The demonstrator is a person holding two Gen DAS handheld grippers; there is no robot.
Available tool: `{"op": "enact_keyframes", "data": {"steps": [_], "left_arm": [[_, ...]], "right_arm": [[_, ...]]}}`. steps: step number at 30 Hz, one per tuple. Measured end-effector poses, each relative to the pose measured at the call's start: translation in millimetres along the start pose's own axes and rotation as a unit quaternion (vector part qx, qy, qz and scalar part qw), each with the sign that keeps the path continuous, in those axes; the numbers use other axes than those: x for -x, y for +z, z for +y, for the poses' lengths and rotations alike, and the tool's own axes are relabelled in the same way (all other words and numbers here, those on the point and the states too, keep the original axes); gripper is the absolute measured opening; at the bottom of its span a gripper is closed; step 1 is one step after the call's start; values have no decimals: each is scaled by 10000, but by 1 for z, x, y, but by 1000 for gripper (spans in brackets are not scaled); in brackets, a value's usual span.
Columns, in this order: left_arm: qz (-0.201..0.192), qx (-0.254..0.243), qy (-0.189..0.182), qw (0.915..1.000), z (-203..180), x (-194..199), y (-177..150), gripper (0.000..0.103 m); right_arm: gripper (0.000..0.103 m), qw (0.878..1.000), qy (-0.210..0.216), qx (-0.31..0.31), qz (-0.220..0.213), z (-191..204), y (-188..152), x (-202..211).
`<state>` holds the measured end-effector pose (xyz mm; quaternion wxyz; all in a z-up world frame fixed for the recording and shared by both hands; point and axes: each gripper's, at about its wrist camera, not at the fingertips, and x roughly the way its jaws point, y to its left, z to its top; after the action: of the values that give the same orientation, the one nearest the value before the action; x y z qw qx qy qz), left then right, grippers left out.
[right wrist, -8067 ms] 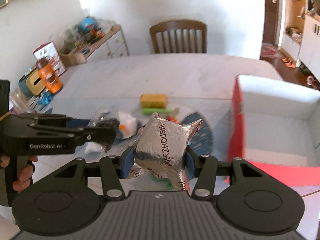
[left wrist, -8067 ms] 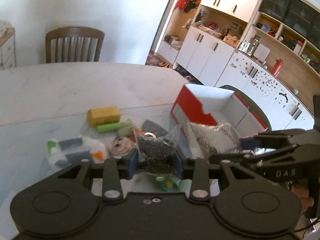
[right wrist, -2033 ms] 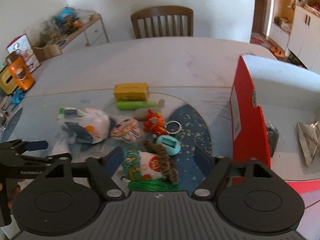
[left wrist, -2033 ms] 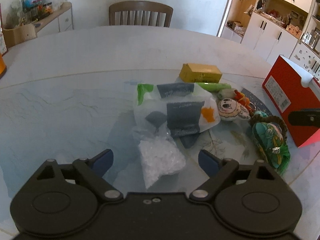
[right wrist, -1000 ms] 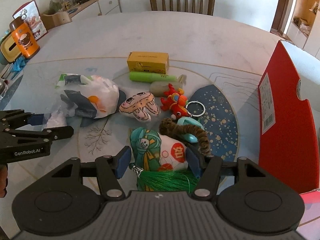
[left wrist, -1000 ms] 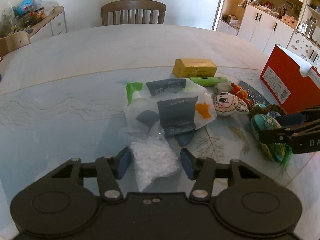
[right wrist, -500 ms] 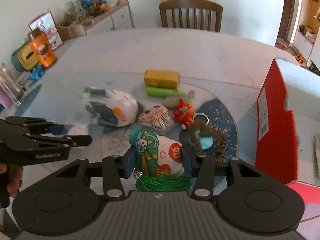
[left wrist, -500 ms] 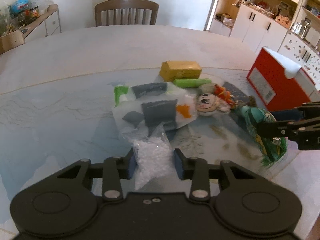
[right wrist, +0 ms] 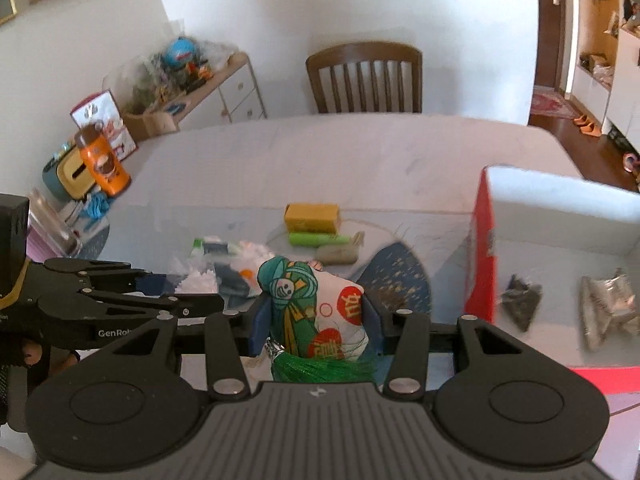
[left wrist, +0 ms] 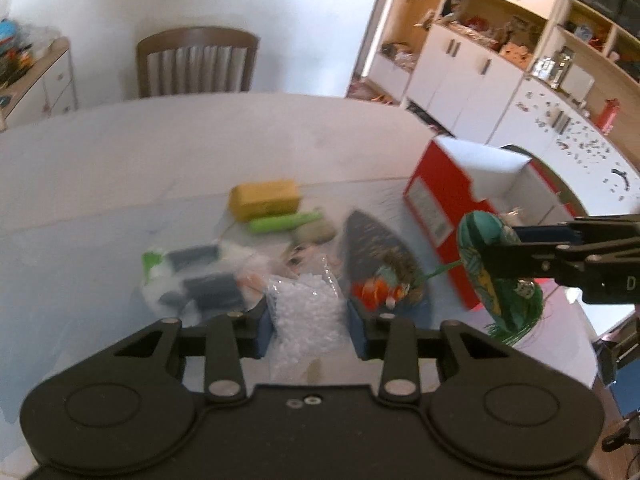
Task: Organize objects
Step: 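Lift both held items and carry them over the red shoebox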
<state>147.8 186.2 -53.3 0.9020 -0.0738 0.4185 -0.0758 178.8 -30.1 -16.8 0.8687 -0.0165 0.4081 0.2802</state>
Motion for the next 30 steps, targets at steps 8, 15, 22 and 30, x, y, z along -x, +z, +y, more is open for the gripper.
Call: {"op": "enact_keyframes", "data": {"steps": [8, 15, 22, 30], "left_arm": [[-121, -328, -155, 9993, -36, 3, 23, 37], [-172, -465, -205, 9986, -61, -4, 40, 37], [-174, -548, -240, 9981, -82, -12, 46, 37], [-180, -530, -254, 9981, -87, -14, 43, 37]], "right_arm": [[46, 9994, -101, -153, -279, -33, 17, 36], [46, 9983, -188, -270, -491, -69, 33, 58], [46, 9971, -153, -513, -547, -100, 41, 64], [46, 9966, 288, -620, -455, -103, 47, 71]]}}
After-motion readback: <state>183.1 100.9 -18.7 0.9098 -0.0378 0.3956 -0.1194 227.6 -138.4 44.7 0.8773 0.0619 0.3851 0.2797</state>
